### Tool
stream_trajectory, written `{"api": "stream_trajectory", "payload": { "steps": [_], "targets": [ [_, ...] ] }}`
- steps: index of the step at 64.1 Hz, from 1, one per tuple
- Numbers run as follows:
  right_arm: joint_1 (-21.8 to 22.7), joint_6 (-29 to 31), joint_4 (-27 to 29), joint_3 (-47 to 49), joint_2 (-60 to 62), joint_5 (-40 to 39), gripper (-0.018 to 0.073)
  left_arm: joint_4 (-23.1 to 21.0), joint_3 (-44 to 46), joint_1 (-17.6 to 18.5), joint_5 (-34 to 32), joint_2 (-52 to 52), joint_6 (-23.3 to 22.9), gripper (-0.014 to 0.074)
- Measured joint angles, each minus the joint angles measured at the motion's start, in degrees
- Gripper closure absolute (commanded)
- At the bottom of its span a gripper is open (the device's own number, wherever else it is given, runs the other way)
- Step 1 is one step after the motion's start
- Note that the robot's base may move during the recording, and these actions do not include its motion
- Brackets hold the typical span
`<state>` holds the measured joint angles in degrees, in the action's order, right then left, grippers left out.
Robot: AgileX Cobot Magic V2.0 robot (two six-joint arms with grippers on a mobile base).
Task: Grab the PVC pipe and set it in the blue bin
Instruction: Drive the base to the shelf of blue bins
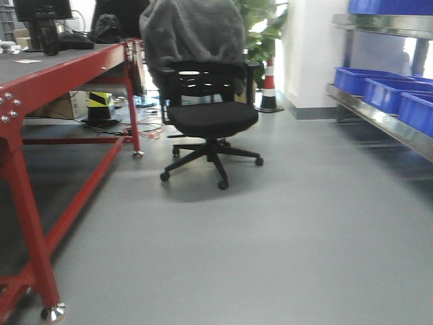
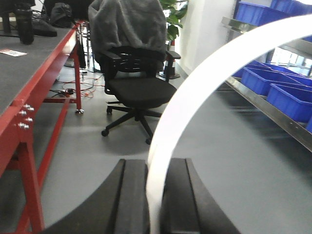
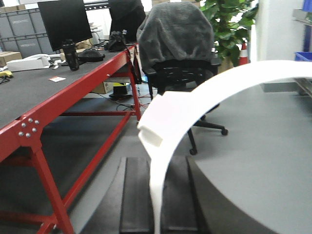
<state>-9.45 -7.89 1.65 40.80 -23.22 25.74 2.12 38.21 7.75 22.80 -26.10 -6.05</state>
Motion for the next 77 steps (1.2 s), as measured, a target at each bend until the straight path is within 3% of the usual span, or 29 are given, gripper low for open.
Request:
{"api": "stream_trajectory", "payload": {
  "steps": [77],
  "targets": [
    [0.0,0.0,0.0,0.0,0.0,0.0,0.0727,0.0,0.0,0.0,0.0,0.0,0.0,0.0707]
  ]
}}
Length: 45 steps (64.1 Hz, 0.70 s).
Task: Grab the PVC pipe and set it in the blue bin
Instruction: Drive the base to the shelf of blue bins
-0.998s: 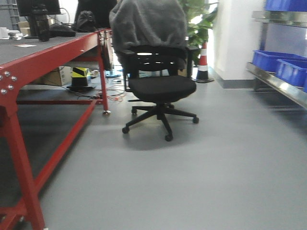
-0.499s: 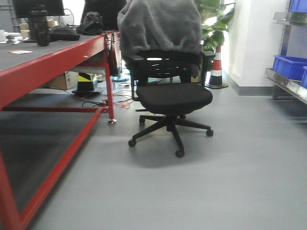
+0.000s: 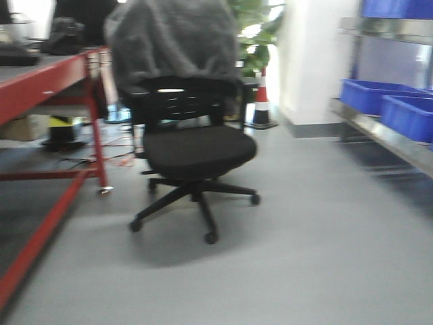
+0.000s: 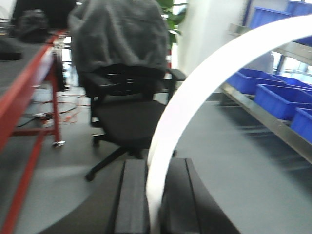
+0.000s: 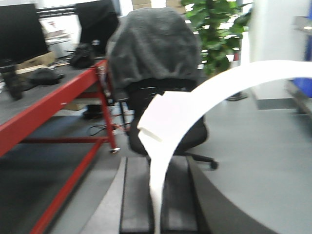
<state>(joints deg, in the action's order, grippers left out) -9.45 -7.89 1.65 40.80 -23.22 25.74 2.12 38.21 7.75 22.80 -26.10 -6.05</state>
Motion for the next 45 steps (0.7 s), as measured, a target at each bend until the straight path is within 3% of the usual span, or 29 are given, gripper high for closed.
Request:
{"api": "stream_trajectory", "payload": {
  "steps": [45],
  "targets": [
    [0.0,0.0,0.0,0.0,0.0,0.0,0.0727,0.0,0.0,0.0,0.0,0.0,0.0,0.0707]
  ]
}}
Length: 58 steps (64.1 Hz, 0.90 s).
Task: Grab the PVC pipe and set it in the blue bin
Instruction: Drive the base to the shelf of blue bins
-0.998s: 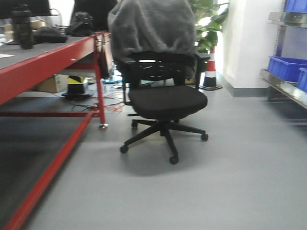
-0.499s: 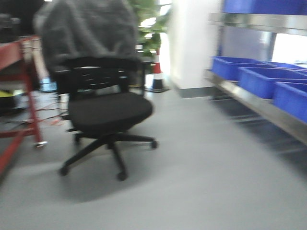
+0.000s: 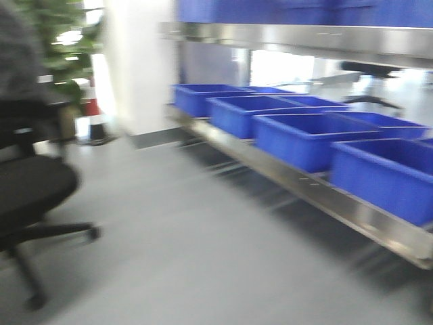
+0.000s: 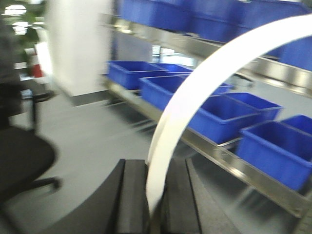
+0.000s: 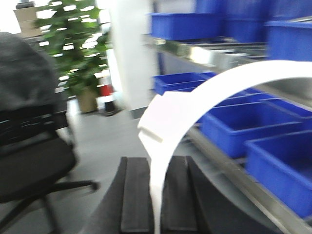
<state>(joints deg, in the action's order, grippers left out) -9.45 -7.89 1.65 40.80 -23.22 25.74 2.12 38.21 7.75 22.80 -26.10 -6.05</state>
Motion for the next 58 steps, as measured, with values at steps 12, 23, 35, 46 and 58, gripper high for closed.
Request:
{"api": "stream_trajectory", "payload": {
  "steps": [12,23,35,46,58],
  "targets": [
    [0.0,0.0,0.0,0.0,0.0,0.0,0.0727,0.0,0.0,0.0,0.0,0.0,0.0,0.0707],
    [0.0,0.0,0.0,0.0,0.0,0.0,0.0727,0.0,0.0,0.0,0.0,0.0,0.0,0.0707],
    [0.0,0.0,0.0,0.0,0.0,0.0,0.0727,0.0,0.0,0.0,0.0,0.0,0.0,0.0707],
    [0.0,0.0,0.0,0.0,0.0,0.0,0.0727,0.0,0.0,0.0,0.0,0.0,0.0,0.0707],
    [0.0,0.0,0.0,0.0,0.0,0.0,0.0727,0.0,0.0,0.0,0.0,0.0,0.0,0.0707]
  ]
}}
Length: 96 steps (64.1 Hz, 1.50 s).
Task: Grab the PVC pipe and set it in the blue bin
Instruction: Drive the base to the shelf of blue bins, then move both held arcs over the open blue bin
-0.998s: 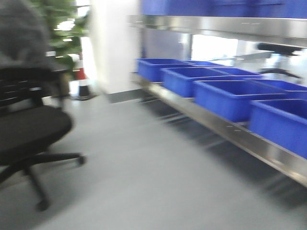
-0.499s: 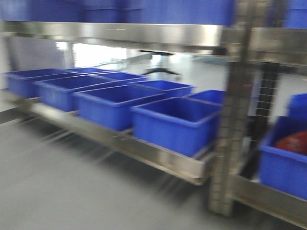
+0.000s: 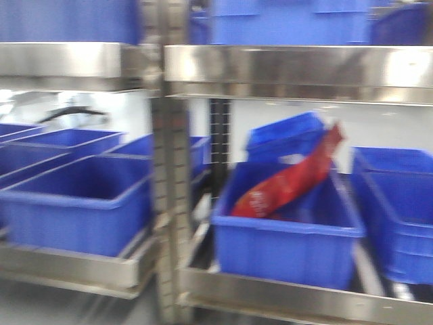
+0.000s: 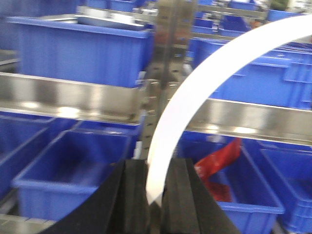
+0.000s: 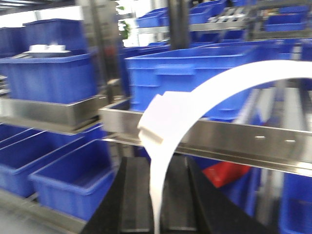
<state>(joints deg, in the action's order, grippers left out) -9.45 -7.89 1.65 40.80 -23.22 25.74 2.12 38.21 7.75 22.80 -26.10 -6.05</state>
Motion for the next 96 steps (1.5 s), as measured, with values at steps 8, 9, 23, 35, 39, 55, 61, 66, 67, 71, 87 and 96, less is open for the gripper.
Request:
{"api": "stream_trajectory", "payload": {
  "steps": [8,9,23,35,39,55,61,66,67,71,87,96],
  "targets": [
    [0.0,0.0,0.0,0.0,0.0,0.0,0.0727,0.0,0.0,0.0,0.0,0.0,0.0,0.0707],
    [0.0,0.0,0.0,0.0,0.0,0.0,0.0727,0.0,0.0,0.0,0.0,0.0,0.0,0.0707],
    [0.0,0.0,0.0,0.0,0.0,0.0,0.0727,0.0,0.0,0.0,0.0,0.0,0.0,0.0707],
    [0.0,0.0,0.0,0.0,0.0,0.0,0.0727,0.0,0.0,0.0,0.0,0.0,0.0,0.0707],
    [0.0,0.0,0.0,0.0,0.0,0.0,0.0727,0.0,0.0,0.0,0.0,0.0,0.0,0.0707],
    [0.0,0.0,0.0,0.0,0.0,0.0,0.0727,0.0,0.0,0.0,0.0,0.0,0.0,0.0707],
    [0.0,0.0,0.0,0.0,0.0,0.0,0.0727,0.0,0.0,0.0,0.0,0.0,0.0,0.0707],
    [0.0,0.0,0.0,0.0,0.0,0.0,0.0727,0.0,0.0,0.0,0.0,0.0,0.0,0.0707],
    [0.0,0.0,0.0,0.0,0.0,0.0,0.0727,0.0,0.0,0.0,0.0,0.0,0.0,0.0707],
    [0.0,0.0,0.0,0.0,0.0,0.0,0.0727,0.0,0.0,0.0,0.0,0.0,0.0,0.0707],
    [0.0,0.0,0.0,0.0,0.0,0.0,0.0727,0.0,0.0,0.0,0.0,0.0,0.0,0.0707],
    [0.0,0.0,0.0,0.0,0.0,0.0,0.0727,0.0,0.0,0.0,0.0,0.0,0.0,0.0707]
  ]
}}
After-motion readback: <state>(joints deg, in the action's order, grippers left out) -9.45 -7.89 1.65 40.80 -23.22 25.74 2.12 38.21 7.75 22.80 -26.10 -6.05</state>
